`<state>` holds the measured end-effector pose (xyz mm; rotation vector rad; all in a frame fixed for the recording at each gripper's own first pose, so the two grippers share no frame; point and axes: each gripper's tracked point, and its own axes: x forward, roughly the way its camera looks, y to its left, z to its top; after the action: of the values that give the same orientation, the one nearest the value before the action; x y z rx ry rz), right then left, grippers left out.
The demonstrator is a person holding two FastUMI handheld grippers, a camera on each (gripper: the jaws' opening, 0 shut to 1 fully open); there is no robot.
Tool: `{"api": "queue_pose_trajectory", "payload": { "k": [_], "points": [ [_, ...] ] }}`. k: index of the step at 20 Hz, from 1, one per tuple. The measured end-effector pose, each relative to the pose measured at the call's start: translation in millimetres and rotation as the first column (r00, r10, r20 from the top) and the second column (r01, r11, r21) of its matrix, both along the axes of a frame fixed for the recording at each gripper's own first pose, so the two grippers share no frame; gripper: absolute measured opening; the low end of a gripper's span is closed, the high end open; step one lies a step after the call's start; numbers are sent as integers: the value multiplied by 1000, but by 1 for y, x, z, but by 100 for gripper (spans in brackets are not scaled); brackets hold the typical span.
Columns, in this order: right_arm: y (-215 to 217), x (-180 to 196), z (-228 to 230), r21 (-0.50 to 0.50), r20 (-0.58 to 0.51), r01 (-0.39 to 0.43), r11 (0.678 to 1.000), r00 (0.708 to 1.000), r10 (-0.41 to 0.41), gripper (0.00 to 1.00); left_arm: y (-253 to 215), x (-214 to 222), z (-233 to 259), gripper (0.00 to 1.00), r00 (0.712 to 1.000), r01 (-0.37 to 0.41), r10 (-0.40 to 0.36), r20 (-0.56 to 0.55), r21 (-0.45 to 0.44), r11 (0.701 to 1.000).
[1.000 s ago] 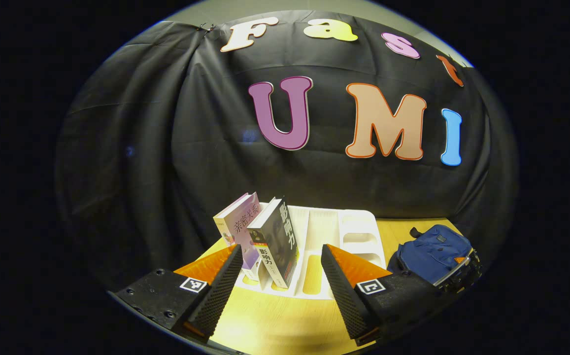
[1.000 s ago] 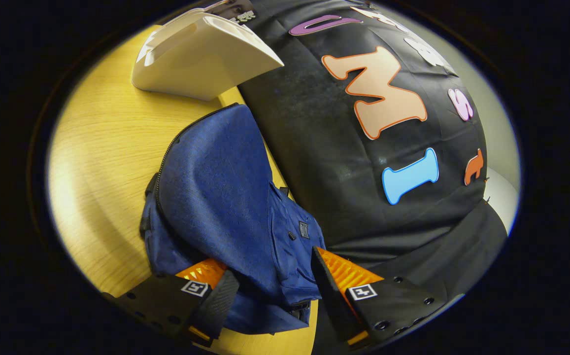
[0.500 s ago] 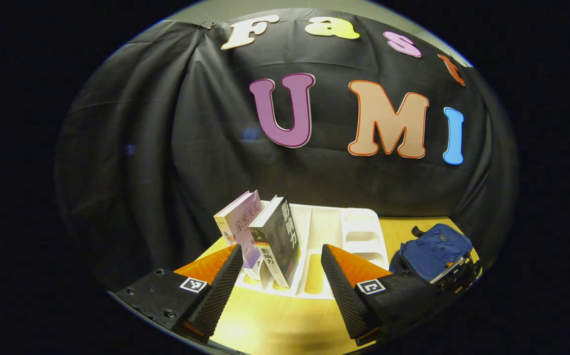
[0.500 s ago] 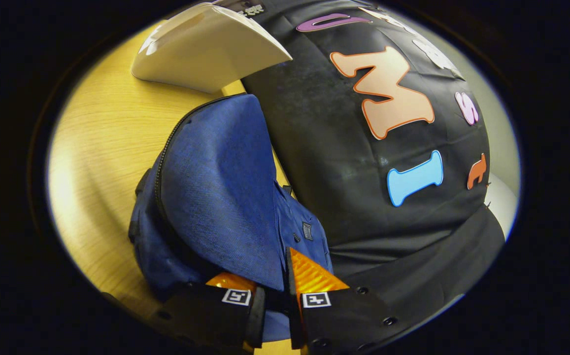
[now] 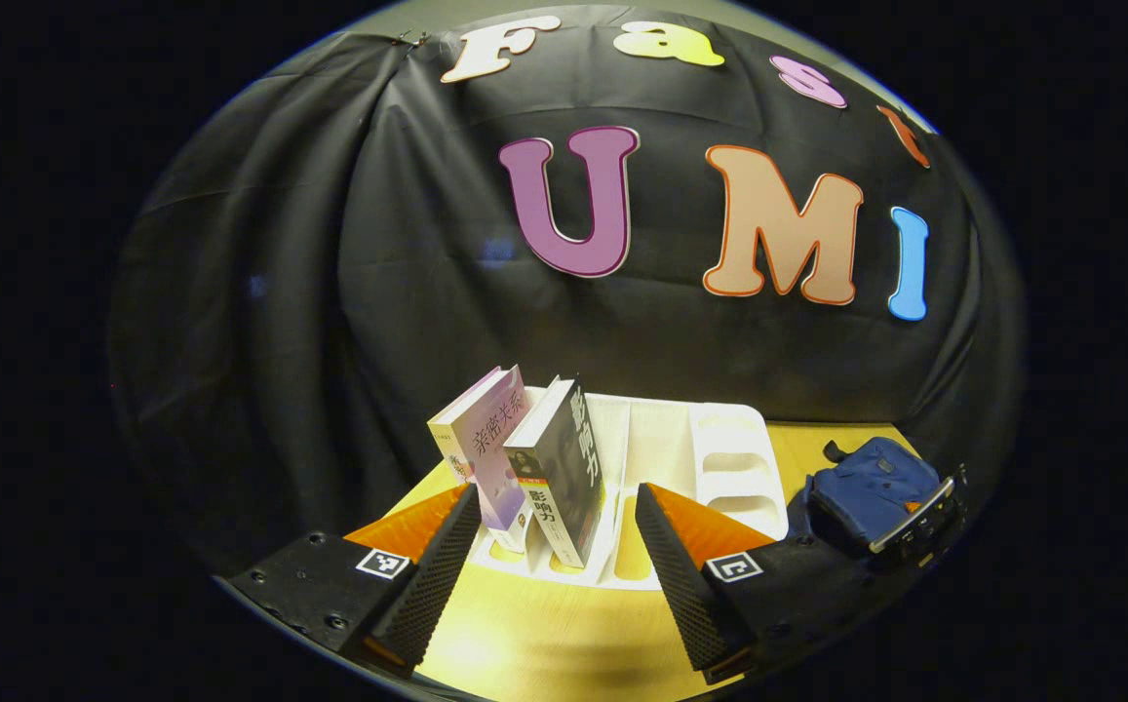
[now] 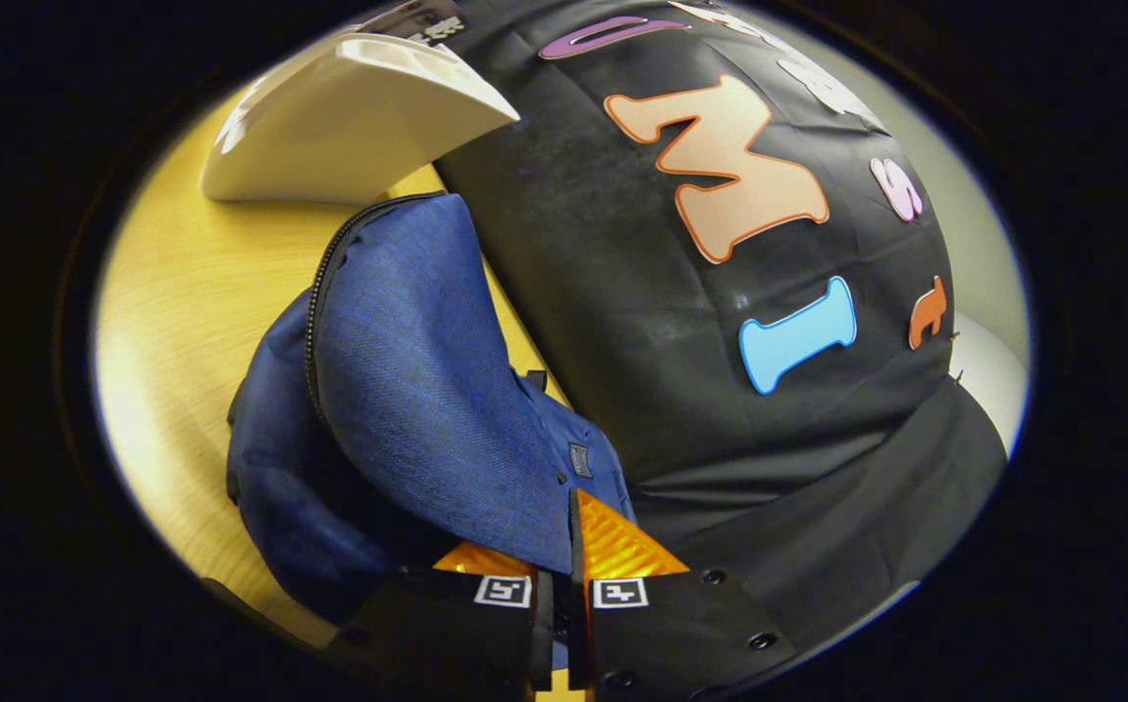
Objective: Open the schoolbag, grab two books from the bookshelf and put them into the schoolbag.
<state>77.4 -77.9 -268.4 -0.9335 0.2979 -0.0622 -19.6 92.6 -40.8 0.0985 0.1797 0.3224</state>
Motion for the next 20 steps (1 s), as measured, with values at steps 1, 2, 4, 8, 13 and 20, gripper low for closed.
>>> {"api": "queue_pose_trajectory", "payload": {
  "k": [1,2,4,8,13,20],
  "points": [
    [0,0,5,9,5,7,1000,1000,-7,8,4,4,-2,94,1000,0,0,-11,-7,1000],
    [-3,1,9,17,9,13,1000,1000,-13,9,8,9,-3,94,1000,2,-2,-24,-12,1000],
    [-6,4,15,26,15,23,999,1000,-23,7,16,20,-4,94,999,5,-6,-49,-9,1000],
    [-8,5,19,27,13,26,999,1000,-27,9,28,47,3,94,994,34,-35,-99,-12,999],
    [-13,7,27,39,16,36,999,999,-36,10,40,84,7,94,977,84,-86,-194,-22,996],
    [-17,9,32,46,16,47,998,999,-48,7,67,113,-19,92,905,39,-56,-423,-49,998]
  ]
}}
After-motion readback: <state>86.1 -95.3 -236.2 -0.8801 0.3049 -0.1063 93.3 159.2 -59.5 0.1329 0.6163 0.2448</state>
